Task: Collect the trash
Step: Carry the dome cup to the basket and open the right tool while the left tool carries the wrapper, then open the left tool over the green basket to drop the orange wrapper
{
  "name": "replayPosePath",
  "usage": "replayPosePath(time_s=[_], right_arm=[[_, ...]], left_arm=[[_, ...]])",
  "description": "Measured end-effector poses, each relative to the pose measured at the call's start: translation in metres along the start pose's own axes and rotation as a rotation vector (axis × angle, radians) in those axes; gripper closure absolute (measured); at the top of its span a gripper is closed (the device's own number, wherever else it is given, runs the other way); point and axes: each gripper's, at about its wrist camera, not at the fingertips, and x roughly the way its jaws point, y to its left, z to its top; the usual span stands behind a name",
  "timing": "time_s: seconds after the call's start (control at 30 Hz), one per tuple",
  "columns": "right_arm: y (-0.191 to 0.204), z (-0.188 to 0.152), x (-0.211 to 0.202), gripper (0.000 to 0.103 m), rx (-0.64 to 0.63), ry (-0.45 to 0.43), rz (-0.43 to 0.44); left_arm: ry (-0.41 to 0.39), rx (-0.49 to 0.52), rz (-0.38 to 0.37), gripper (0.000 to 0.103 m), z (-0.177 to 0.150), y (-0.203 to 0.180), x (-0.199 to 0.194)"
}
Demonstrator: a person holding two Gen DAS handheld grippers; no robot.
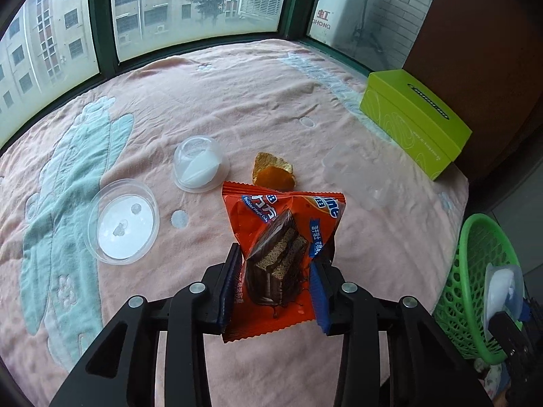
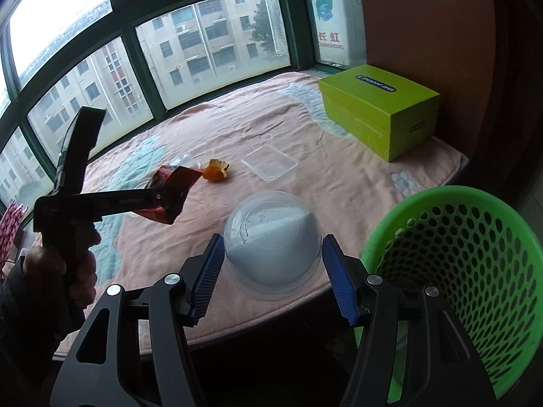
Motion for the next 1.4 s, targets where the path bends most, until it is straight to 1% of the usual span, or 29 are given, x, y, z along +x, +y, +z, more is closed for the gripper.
replayPosePath(time_s=[0.1, 0.23, 0.43, 0.8, 1.03, 1.23, 1.3, 1.4], right_arm=[[-0.010, -0.002, -0.008, 0.044, 0.018, -0.013, -0.020], [-0.027, -0.004, -0.019, 0.044, 0.048, -0.026, -0.056], [-0.055, -0.011, -0.033, 0.044, 0.093, -0.039, -0.118], [-0.109, -0.020, -0.058, 0.043, 0.173, -0.057, -0.240], [-0.144, -0.023, -0.067, 0.043, 0.217, -0.057, -0.318], [-0.165, -0.028, -0.070, 0.042, 0.265, -0.054, -0.340], [-0.168, -0.030, -0.071, 0.037, 0.274, -0.060, -0.347], [-0.172, -0.031, -0.074, 0.037, 0.281, -0.072, -0.362]], left_arm=[[-0.025, 0.010, -0.027, 0.067, -0.001, -0.011, -0.016], [-0.059, 0.049, -0.067, 0.067, 0.000, -0.034, -0.033], [-0.081, 0.108, -0.131, 0.067, 0.003, -0.074, -0.045], [-0.071, 0.217, -0.216, 0.067, 0.001, -0.146, -0.048], [-0.062, 0.270, -0.257, 0.067, -0.005, -0.179, -0.049], [-0.045, 0.309, -0.281, 0.067, -0.010, -0.202, -0.048], [-0.041, 0.325, -0.291, 0.067, -0.011, -0.208, -0.048], [-0.032, 0.344, -0.304, 0.067, -0.014, -0.220, -0.045]])
